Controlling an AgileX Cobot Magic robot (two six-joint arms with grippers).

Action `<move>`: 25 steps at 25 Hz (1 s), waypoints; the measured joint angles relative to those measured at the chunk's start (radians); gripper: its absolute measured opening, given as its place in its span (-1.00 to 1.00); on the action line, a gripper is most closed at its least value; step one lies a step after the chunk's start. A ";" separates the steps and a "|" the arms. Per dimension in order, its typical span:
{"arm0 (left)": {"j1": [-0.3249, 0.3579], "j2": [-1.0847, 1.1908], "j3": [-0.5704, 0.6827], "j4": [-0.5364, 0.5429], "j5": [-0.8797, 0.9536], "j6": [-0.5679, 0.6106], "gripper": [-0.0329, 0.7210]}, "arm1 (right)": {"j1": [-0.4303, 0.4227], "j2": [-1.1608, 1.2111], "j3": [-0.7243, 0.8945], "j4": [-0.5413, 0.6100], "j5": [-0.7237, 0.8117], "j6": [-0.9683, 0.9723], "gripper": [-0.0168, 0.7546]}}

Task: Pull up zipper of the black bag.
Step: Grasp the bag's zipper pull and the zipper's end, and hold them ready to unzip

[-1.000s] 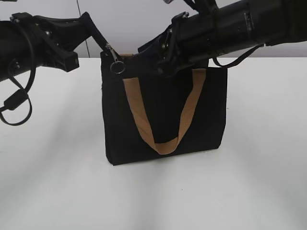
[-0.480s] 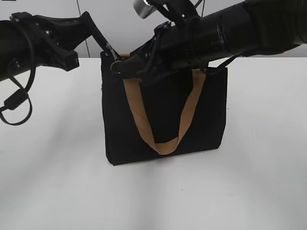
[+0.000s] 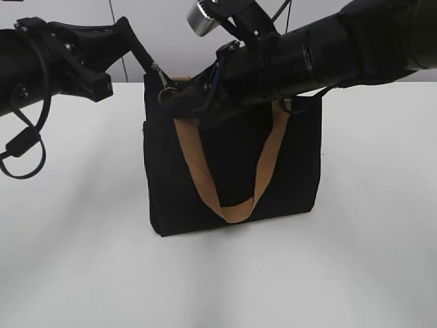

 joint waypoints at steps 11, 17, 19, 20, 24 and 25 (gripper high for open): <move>0.000 0.000 0.000 0.000 0.000 0.000 -0.86 | 0.000 0.000 0.000 0.037 0.035 -0.004 -0.27; 0.000 0.000 0.000 0.000 0.000 0.000 -0.86 | 0.000 0.004 0.000 0.039 0.035 -0.070 -0.29; 0.000 0.000 0.000 0.000 0.000 0.000 -0.86 | 0.000 0.005 0.000 0.039 0.034 -0.083 -0.29; 0.000 0.000 0.000 0.000 0.000 0.000 -0.86 | 0.000 0.005 0.000 0.039 0.034 -0.088 -0.26; 0.000 0.000 0.000 0.000 0.000 -0.003 -0.86 | 0.000 0.005 0.000 0.039 0.034 -0.114 -0.15; 0.000 0.000 0.000 0.000 0.000 -0.006 -0.86 | 0.000 0.005 0.000 0.039 0.034 -0.123 -0.14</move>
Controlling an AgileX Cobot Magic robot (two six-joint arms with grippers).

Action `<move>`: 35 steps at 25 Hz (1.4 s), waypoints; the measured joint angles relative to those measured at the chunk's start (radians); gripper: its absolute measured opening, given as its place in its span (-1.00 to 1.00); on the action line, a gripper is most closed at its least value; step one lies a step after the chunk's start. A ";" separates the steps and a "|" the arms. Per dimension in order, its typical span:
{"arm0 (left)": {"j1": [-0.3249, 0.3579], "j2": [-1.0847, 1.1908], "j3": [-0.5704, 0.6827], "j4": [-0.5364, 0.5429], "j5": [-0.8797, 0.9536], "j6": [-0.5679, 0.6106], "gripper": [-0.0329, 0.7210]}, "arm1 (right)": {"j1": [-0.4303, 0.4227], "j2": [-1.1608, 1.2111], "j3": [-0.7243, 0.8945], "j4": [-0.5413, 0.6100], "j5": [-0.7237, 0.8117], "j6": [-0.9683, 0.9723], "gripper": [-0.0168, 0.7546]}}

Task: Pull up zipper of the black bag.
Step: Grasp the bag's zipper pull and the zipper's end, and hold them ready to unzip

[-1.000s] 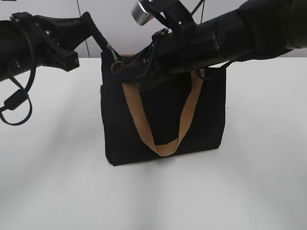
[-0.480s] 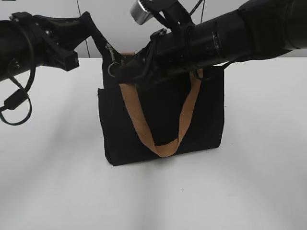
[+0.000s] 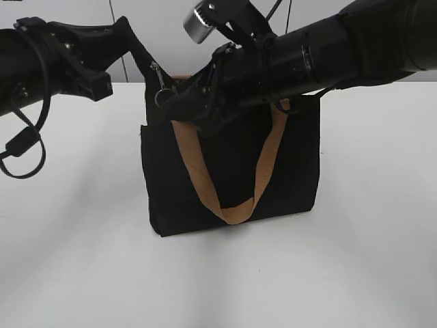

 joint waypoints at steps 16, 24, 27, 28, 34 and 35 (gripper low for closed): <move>0.000 0.000 0.000 0.000 0.003 -0.018 -0.86 | 0.001 0.006 -0.059 0.001 0.029 -0.024 -0.12; 0.000 0.000 0.000 0.003 0.007 -0.018 -0.86 | 0.001 0.030 -0.059 -0.004 0.057 -0.005 -0.13; 0.000 0.000 0.000 0.003 0.008 -0.018 -0.86 | 0.001 0.030 -0.059 -0.004 0.057 -0.004 -0.26; 0.000 0.000 0.000 0.004 0.008 -0.019 -0.86 | 0.001 0.030 -0.059 -0.004 0.057 -0.003 -0.33; 0.000 0.000 0.000 0.004 0.020 -0.020 -0.86 | 0.001 0.030 -0.059 -0.008 0.042 0.025 -0.85; 0.000 0.000 0.000 0.004 0.029 -0.020 -0.86 | 0.001 0.030 -0.059 -0.011 0.035 0.036 -0.91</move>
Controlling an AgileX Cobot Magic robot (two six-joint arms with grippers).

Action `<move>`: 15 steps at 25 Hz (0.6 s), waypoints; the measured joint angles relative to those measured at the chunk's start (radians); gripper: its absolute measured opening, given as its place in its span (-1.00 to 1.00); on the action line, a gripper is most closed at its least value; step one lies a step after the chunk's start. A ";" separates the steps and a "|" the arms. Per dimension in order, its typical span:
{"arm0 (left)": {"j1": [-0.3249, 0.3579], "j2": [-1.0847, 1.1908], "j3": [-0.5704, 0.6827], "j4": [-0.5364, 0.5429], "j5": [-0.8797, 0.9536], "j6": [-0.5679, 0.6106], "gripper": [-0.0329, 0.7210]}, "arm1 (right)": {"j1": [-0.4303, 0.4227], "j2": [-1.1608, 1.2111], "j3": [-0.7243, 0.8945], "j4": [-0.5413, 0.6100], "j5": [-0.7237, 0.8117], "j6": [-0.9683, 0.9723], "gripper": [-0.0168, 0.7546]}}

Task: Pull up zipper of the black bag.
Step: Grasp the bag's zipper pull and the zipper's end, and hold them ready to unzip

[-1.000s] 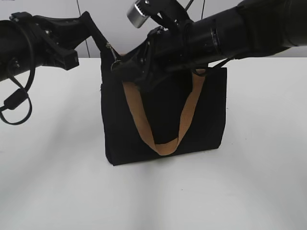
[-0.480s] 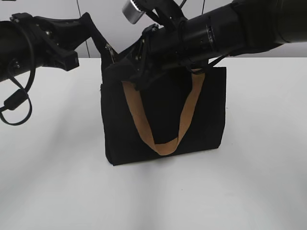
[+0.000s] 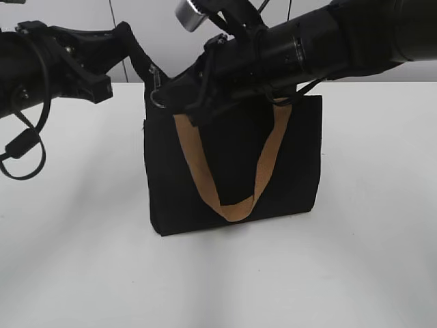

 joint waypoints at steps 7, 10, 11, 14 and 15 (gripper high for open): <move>0.000 0.000 0.000 0.000 0.067 -0.001 -0.86 | 0.000 -0.025 0.000 -0.110 -0.030 0.091 -0.96; 0.000 -0.001 0.000 -0.009 0.130 -0.001 -0.86 | 0.000 -0.043 0.000 -0.164 -0.020 0.155 -0.96; 0.000 -0.001 0.000 -0.011 0.156 -0.001 -0.86 | 0.000 -0.046 0.000 -0.179 -0.017 0.173 -0.96; 0.000 -0.001 0.000 -0.013 0.234 -0.001 -0.86 | 0.000 -0.058 0.000 -0.220 -0.018 0.226 -0.96; 0.000 -0.001 0.000 -0.014 0.258 -0.001 -0.86 | 0.000 -0.060 0.000 -0.229 -0.018 0.234 -0.96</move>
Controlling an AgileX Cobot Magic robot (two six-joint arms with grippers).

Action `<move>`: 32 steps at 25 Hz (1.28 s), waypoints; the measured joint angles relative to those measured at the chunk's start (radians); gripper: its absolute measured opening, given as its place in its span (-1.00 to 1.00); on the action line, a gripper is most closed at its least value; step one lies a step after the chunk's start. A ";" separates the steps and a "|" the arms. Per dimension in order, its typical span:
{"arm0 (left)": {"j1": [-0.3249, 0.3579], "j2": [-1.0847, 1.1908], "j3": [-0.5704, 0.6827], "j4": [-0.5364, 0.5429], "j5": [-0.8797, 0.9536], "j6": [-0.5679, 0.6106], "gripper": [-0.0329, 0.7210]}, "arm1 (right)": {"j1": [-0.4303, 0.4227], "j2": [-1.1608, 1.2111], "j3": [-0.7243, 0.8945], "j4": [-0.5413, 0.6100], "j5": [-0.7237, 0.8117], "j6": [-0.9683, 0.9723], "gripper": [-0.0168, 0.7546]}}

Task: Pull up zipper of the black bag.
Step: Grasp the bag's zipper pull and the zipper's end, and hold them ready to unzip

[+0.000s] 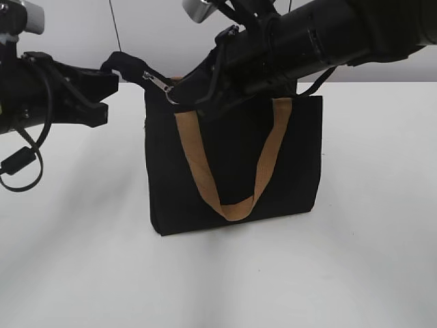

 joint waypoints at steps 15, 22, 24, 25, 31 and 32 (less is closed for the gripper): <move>0.000 0.000 0.000 -0.004 0.285 0.000 -0.86 | -0.004 -0.002 0.000 -0.067 -0.026 0.063 -0.96; 0.000 0.000 0.000 -0.005 0.294 0.000 -0.86 | -0.095 -0.011 0.000 -0.079 0.001 0.155 -0.96; 0.000 0.000 0.000 -0.005 0.294 0.000 -0.86 | -0.124 -0.018 0.000 -0.084 0.031 0.161 -0.96; 0.000 0.000 0.000 -0.005 0.294 0.000 -0.86 | -0.138 -0.023 0.000 -0.087 0.048 0.166 -0.96; 0.000 0.000 0.000 -0.005 0.296 0.000 -0.86 | -0.220 -0.052 0.000 -0.168 0.096 0.237 -0.96; 0.000 0.000 0.000 -0.005 0.296 0.000 -0.86 | -0.236 -0.053 0.000 -0.187 0.103 0.255 -0.96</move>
